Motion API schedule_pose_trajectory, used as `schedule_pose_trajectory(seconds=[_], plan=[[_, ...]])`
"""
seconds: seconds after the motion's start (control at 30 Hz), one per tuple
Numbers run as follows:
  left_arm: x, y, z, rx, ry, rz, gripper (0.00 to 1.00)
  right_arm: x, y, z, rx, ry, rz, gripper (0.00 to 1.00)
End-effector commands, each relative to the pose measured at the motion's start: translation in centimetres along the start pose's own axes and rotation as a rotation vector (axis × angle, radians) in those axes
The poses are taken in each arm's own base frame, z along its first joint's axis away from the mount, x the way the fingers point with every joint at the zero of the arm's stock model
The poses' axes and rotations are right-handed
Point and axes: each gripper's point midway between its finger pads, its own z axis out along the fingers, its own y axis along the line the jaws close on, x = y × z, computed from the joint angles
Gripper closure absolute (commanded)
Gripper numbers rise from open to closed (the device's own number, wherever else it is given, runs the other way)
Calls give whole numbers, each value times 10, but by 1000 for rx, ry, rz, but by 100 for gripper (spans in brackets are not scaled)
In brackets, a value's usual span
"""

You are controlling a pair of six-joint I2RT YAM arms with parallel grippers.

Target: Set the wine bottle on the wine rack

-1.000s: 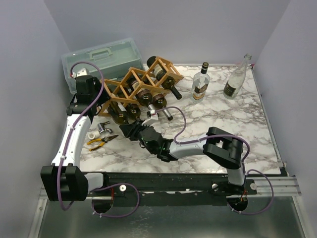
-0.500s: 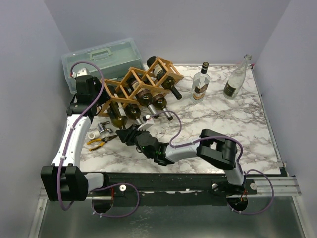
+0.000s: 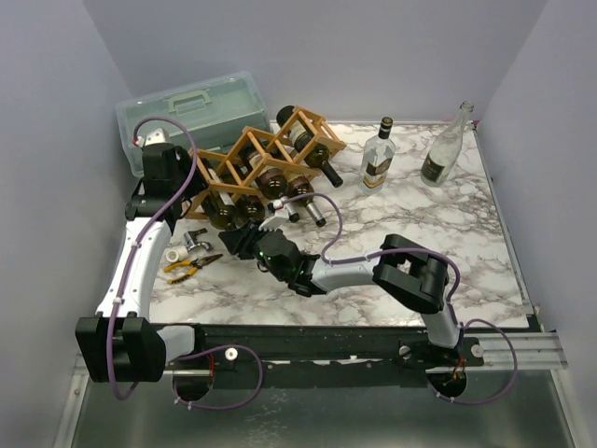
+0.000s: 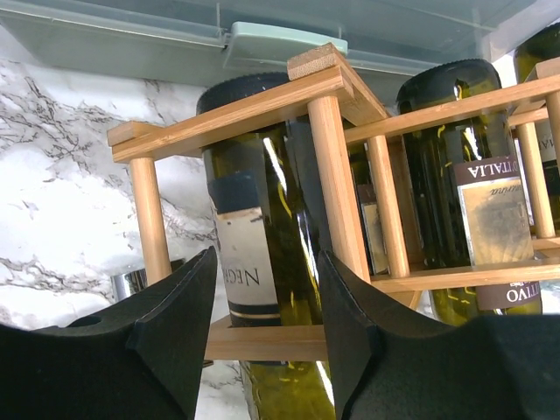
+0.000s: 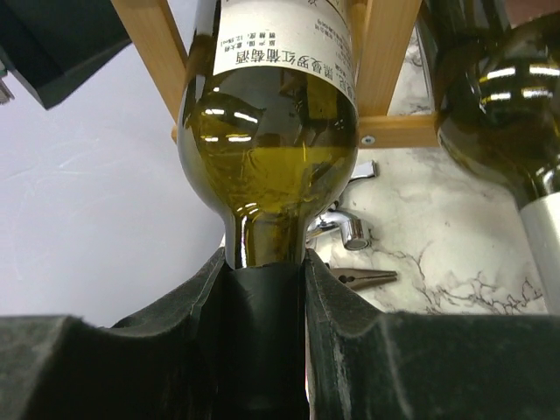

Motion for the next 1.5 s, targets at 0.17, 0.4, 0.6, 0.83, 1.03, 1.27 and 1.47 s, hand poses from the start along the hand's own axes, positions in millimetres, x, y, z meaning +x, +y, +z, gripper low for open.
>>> schedule_pose_trajectory(seconds=[0.17, 0.4, 0.6, 0.83, 1.03, 1.27, 1.47], plan=[[3, -5, -17, 14, 20, 70, 39, -25, 61, 20, -177, -52, 14, 91], [-47, -15, -44, -6, -85, 98, 21, -21, 54, 14, -148, -10, -48, 63], [-78, -56, -63, 147, -121, 67, 12, -22, 51, 1, -109, 56, -160, 26], [-78, -111, -60, 308, -110, 103, 11, -39, 50, -20, -34, 115, -256, 9], [-71, -186, -73, 486, -194, 276, 11, -60, 30, -50, 67, 139, -400, 6], [-53, -228, -91, 690, -248, 392, 11, -128, 19, -102, 166, 71, -669, 4], [-42, -214, -103, 701, -310, 472, 11, -212, -10, -138, 289, -11, -710, 3]])
